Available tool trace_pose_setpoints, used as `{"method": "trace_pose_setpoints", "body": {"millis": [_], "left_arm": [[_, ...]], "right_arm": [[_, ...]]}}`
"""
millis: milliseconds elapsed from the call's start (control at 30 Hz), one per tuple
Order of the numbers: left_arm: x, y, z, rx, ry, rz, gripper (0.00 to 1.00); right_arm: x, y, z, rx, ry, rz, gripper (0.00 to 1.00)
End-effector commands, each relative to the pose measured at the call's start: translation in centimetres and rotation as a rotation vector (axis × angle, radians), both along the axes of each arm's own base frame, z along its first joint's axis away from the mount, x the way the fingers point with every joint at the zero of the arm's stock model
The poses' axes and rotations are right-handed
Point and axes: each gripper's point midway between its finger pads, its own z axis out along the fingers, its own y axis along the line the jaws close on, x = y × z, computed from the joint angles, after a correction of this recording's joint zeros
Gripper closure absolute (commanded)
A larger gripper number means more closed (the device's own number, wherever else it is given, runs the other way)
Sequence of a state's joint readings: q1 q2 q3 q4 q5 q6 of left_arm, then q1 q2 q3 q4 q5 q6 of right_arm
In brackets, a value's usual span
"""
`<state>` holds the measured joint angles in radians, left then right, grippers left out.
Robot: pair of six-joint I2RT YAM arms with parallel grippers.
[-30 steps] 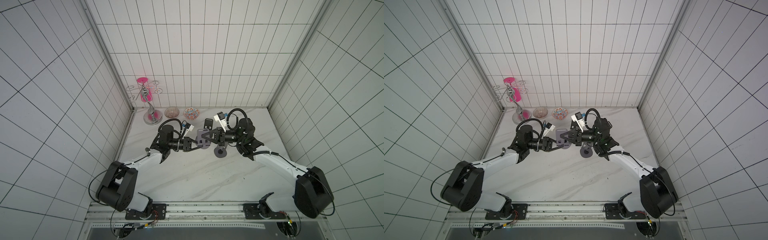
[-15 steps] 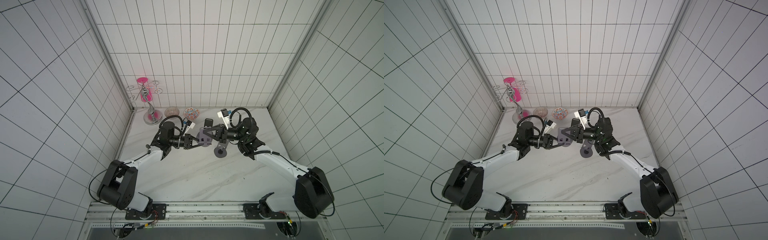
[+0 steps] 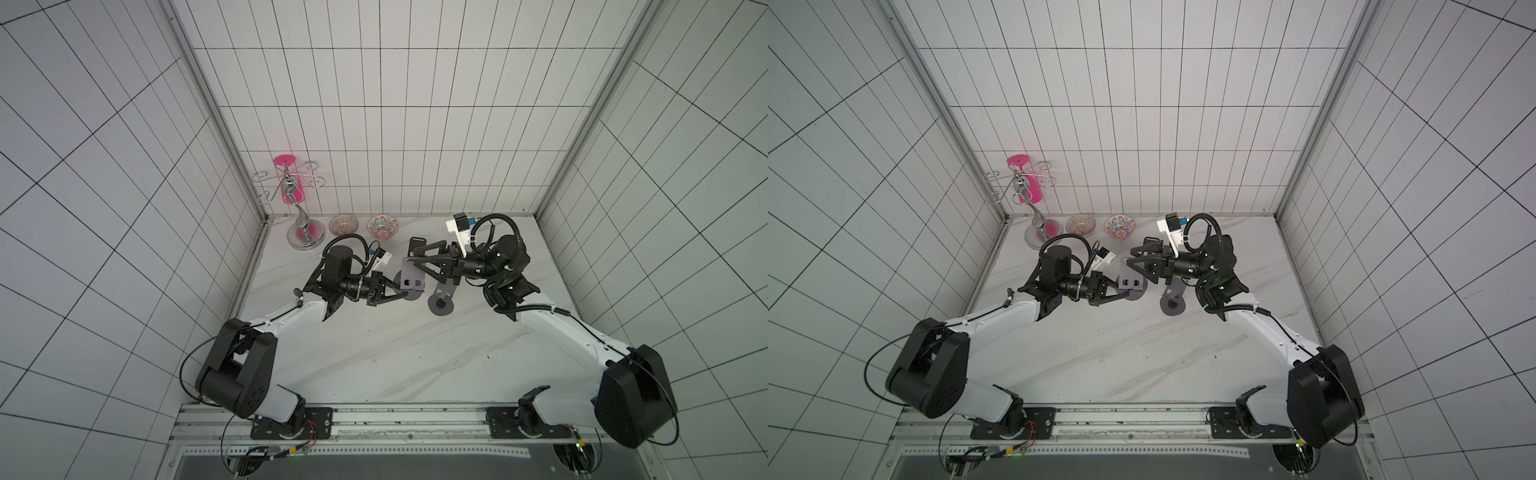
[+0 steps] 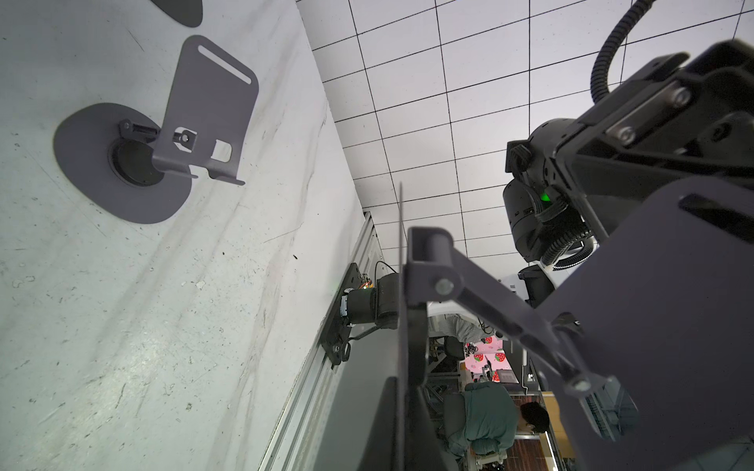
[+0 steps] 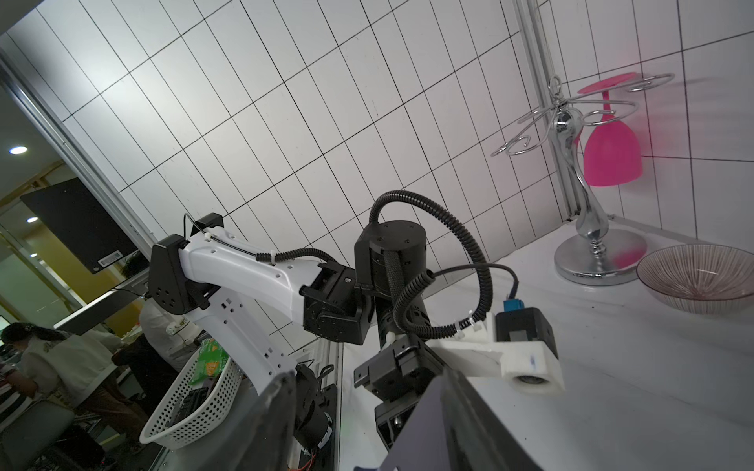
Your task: Open the phone stand
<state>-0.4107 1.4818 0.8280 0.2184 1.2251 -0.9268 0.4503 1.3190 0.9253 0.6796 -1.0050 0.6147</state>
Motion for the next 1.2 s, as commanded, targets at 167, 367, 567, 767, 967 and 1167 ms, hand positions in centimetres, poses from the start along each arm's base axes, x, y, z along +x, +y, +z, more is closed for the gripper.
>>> {"method": "trace_pose_setpoints", "body": {"millis": [167, 367, 567, 767, 967, 1167], "left_arm": [[-0.4, 0.4, 1.2, -0.019, -0.046, -0.002, 1.00], [-0.4, 0.5, 0.8, -0.016, -0.036, -0.003, 1.00], [-0.1, 0.4, 0.4, -0.009, -0.025, 0.000, 1.00], [0.0, 0.4, 0.3, -0.007, -0.018, -0.001, 1.00], [-0.2, 0.5, -0.2, 0.003, -0.001, -0.005, 1.00], [-0.4, 0.7, -1.0, 0.011, 0.031, 0.000, 1.00]], "right_arm": [[3.5, -3.0, -1.1, -0.021, 0.076, -0.110, 0.30], [2.1, -0.6, -1.6, -0.004, 0.107, 0.056, 0.30], [1.0, 0.8, -2.6, -0.040, 0.112, 0.119, 0.30], [1.0, 1.0, -2.9, -0.053, 0.111, 0.122, 0.46], [1.0, 1.0, -2.4, -0.058, 0.083, 0.115, 0.91], [0.2, 0.7, -0.7, -0.054, -0.044, 0.084, 1.00]]}}
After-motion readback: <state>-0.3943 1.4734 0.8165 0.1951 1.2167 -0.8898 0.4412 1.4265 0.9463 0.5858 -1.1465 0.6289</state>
